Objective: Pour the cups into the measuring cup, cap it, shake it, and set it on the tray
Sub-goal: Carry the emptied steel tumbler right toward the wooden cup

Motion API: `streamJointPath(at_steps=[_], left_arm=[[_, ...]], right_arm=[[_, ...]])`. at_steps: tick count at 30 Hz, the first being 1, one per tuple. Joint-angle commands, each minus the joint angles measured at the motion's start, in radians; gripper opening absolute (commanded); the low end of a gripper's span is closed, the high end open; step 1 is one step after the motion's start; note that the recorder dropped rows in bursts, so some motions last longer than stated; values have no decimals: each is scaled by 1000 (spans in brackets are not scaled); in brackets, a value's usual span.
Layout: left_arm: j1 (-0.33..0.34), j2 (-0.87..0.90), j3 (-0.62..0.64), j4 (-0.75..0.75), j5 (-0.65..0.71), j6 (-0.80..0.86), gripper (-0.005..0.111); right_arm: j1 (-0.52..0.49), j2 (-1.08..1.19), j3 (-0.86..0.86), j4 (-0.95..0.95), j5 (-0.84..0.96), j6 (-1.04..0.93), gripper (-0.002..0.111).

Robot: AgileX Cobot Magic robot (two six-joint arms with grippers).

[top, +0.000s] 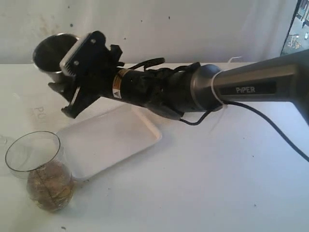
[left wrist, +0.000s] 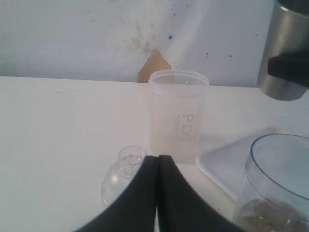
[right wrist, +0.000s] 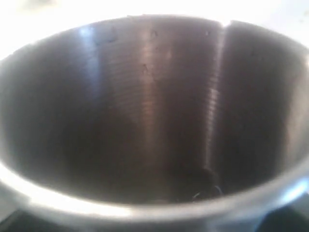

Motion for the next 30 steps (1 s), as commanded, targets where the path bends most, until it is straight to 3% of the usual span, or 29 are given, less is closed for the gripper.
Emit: streamJointPath(at_steps=[1,8,16,27,30], left_arm=[[-5,-5,5,-5,0,1,0],[-5,-5,5,-5,0,1,0],[-5,-5,5,-5,0,1,0],[-5,-5,5,-5,0,1,0],[-5,-5,5,-5,0,1,0]], right_arm=[[-55,-53,-9,22,16,132,0],[-125,-149,71,15,86,206,0],[-272,-269,316,15,-167,286,0],[-415,-321,536,-91,-196,300,0],[-455,-280,575,-114,-293,300,0]])
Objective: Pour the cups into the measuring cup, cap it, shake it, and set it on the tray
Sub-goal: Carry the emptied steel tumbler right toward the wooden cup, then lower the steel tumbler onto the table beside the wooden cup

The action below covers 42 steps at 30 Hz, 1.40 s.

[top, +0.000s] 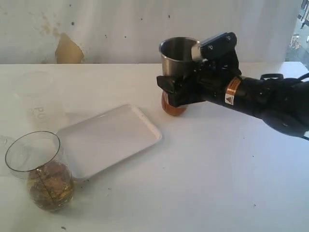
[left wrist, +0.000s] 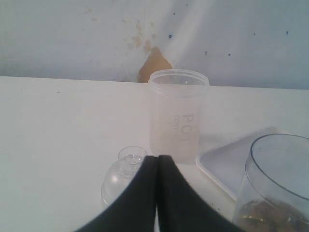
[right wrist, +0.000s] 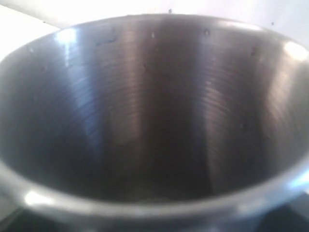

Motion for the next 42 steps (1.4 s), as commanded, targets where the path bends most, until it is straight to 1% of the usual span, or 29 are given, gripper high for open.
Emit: streamJointPath(at_steps=[1,2,5,7,10,12,19,24,28,33,42], left_arm=[[-5,-5,5,-5,0,1,0],[-5,-5,5,-5,0,1,0],[-5,-5,5,-5,0,1,0],[-5,-5,5,-5,0,1,0],[-5,-5,5,-5,0,1,0],[-5,-5,5,-5,0,1,0],[-5,-5,5,-5,0,1,0],[-5,-5,5,-5,0,1,0],[-5,-5,5,-5,0,1,0],[-5,-5,5,-5,0,1,0],[-5,-5,5,-5,0,1,0]], right_arm=[[-62,51,50,-41,-187,7,0],[-77,76,54,-48,-236,10,0],[-106,148,55,-79,-307,33,0],[-112,187,51,-85,-314,18,0],[-115,236,51,-85,-316,-94,0],[-115,255,51,-85,-320,-132,0],[-117,310,46,-76,-352,-137,0],[-117,345,11,-78,-398,-137,0],[-117,368,-16,-80,-392,-139,0],[-117,371,-18,-80,-374,-222,0],[-119,371,-18,-92,-337,-196,0]])
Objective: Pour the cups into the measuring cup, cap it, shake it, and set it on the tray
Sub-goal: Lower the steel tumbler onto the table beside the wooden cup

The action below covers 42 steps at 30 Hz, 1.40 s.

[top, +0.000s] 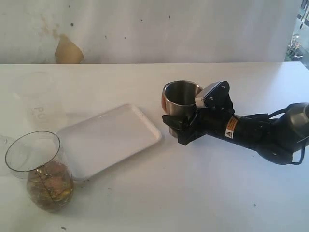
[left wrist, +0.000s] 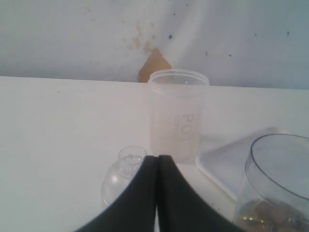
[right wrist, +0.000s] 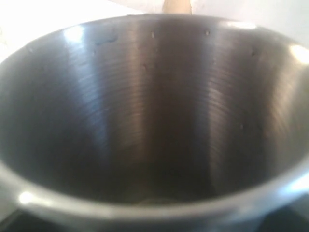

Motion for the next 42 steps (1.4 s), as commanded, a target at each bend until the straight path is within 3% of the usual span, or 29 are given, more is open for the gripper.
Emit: streamJointPath(at_steps=[1,7,11,20,22,26,30,33,42], left_arm=[[-5,-5,5,-5,0,1,0],[-5,-5,5,-5,0,1,0],[-5,-5,5,-5,0,1,0],[-5,-5,5,-5,0,1,0],[-5,-5,5,-5,0,1,0],[-5,-5,5,-5,0,1,0],[-5,-5,5,-5,0,1,0],[-5,-5,5,-5,0,1,0],[-5,-5,5,-5,0,1,0]], right_arm=[[-8,-2,-6,-12,0,10,0],[-8,31,-6,-15,-32,10,0],[-8,99,-6,-11,-166,3,0],[-8,102,-6,8,-164,13,1],[-8,102,-6,3,-164,33,12],[-8,102,-6,-23,-164,33,58],[-8,102,-6,-34,-158,33,88],[-8,98,-6,-42,-149,33,94],[-8,52,-6,-82,-115,39,94]])
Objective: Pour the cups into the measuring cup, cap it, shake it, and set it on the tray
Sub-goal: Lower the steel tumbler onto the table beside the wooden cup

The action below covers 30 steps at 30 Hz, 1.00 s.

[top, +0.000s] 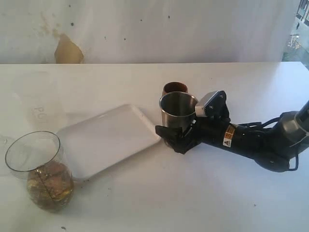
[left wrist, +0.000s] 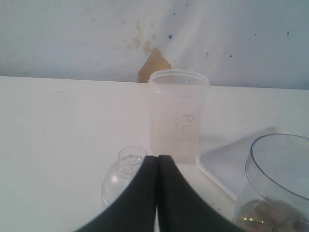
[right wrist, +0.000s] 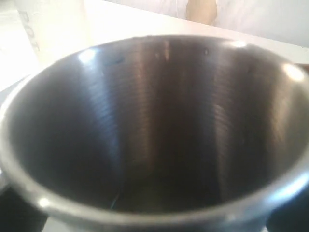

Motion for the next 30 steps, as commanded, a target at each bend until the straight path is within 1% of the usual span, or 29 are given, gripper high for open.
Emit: streamJointPath(at_steps=[1,4,9,17,22,30], left_arm=[[-5,-5,5,-5,0,1,0],[-5,-5,5,-5,0,1,0],[-5,-5,5,-5,0,1,0],[-5,-5,5,-5,0,1,0],[-5,-5,5,-5,0,1,0],[-5,-5,5,-5,0,1,0]], right_arm=[[-8,-36,-2,-28,7,19,94],[-8,-52,-2,-26,24,51,94],[-8,-72,-2,-26,123,34,94],[-8,-113,-2,-36,147,113,95],[-8,-140,-2,-52,262,132,105],[-8,-149,-2,-157,243,159,105]])
